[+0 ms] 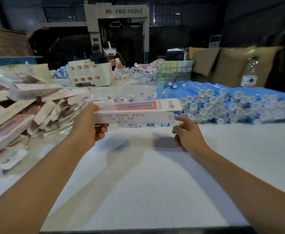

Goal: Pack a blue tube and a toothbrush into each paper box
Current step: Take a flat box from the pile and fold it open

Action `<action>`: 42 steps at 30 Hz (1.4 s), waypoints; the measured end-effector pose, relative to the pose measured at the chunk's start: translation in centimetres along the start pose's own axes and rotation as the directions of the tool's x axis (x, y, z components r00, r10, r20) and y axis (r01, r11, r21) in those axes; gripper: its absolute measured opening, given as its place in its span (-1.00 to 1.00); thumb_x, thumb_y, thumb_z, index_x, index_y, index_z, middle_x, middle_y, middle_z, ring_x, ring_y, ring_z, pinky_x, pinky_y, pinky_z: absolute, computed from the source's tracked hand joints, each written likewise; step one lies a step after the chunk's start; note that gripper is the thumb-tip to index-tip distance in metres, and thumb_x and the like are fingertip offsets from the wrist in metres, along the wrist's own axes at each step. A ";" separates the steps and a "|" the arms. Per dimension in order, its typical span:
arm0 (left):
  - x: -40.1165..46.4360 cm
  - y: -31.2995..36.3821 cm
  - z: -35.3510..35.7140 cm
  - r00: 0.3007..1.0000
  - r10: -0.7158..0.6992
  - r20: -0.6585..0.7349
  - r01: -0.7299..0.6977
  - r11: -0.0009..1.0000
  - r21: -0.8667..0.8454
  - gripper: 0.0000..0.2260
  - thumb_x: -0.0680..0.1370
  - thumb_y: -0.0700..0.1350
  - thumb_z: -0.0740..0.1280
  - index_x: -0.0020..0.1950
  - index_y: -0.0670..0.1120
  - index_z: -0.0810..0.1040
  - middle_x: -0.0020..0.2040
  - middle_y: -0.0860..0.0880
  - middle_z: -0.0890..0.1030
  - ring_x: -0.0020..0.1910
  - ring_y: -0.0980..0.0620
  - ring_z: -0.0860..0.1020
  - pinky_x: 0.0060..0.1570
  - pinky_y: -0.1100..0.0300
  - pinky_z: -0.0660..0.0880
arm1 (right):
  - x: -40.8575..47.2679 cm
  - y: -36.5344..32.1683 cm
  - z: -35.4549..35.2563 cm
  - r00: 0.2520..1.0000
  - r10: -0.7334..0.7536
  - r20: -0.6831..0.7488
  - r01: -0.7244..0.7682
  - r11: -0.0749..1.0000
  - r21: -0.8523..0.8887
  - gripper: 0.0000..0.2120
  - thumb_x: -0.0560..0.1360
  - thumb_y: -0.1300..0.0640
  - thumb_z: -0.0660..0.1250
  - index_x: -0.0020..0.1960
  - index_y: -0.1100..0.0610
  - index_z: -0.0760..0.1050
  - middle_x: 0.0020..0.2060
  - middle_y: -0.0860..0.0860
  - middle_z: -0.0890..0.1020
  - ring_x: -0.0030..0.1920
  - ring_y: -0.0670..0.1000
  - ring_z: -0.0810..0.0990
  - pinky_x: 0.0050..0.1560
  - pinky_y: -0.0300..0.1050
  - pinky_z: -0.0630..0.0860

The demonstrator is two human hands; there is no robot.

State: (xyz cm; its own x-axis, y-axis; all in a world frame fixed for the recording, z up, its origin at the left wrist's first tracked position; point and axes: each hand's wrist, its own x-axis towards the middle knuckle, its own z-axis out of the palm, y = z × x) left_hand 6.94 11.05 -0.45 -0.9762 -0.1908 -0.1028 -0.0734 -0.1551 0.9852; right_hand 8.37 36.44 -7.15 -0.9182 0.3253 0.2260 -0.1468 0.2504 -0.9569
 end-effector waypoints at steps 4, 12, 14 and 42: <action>0.4 -1.8 4.4 0.958 -0.241 0.156 0.212 0.960 0.182 -0.72 0.52 -0.03 0.10 -0.19 -0.19 0.47 -0.62 -0.04 0.35 -0.68 0.10 0.24 -0.63 0.45 0.12 | -0.6 -1.0 -1.1 0.998 0.005 -0.059 0.019 0.914 0.404 -0.55 0.55 0.44 0.12 0.29 0.00 0.33 -0.10 0.13 0.57 -0.47 -0.11 0.54 -0.52 -0.24 0.44; 2.6 -3.2 1.9 0.946 -0.319 0.059 0.307 0.939 0.158 -0.75 0.52 0.03 0.13 -0.14 -0.14 0.43 -0.62 -0.04 0.32 -0.58 0.09 0.26 -0.67 0.46 0.08 | -0.5 -1.0 -1.6 0.950 -0.310 0.041 0.301 0.943 0.141 -0.43 0.40 0.47 0.21 0.09 -0.18 0.49 0.03 -0.08 0.53 -0.26 -0.11 0.58 -0.25 -0.18 0.59; 2.8 -3.1 1.7 0.947 -0.317 0.050 0.304 0.936 0.174 -0.65 0.54 0.13 0.12 -0.13 -0.15 0.43 -0.60 -0.05 0.34 -0.50 0.07 0.27 -0.68 0.43 0.10 | -0.5 -0.8 -1.3 0.929 -0.361 0.078 0.359 0.933 0.039 -0.56 0.40 0.44 0.26 -0.08 -0.11 0.58 -0.08 -0.15 0.59 -0.23 -0.07 0.57 -0.26 -0.19 0.57; -1.5 -7.4 7.6 0.586 0.281 0.760 -0.689 -0.321 0.650 -0.52 0.53 0.29 0.14 0.29 -0.01 0.30 0.18 -0.01 0.47 0.13 -0.07 0.43 -0.13 0.10 0.15 | 8.9 -8.2 5.3 0.918 -0.336 0.212 0.360 0.476 -0.803 -0.84 0.58 0.16 0.14 0.07 0.20 0.44 -0.09 0.09 0.53 -0.16 0.13 0.43 -0.25 -0.05 0.31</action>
State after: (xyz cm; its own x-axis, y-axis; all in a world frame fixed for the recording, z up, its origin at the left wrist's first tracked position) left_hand 7.44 19.82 -6.55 -0.7475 0.5815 0.3211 0.5637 0.8110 -0.1563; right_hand -0.54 32.40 1.74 -0.8713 0.0207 0.4903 -0.1051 0.9681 -0.2275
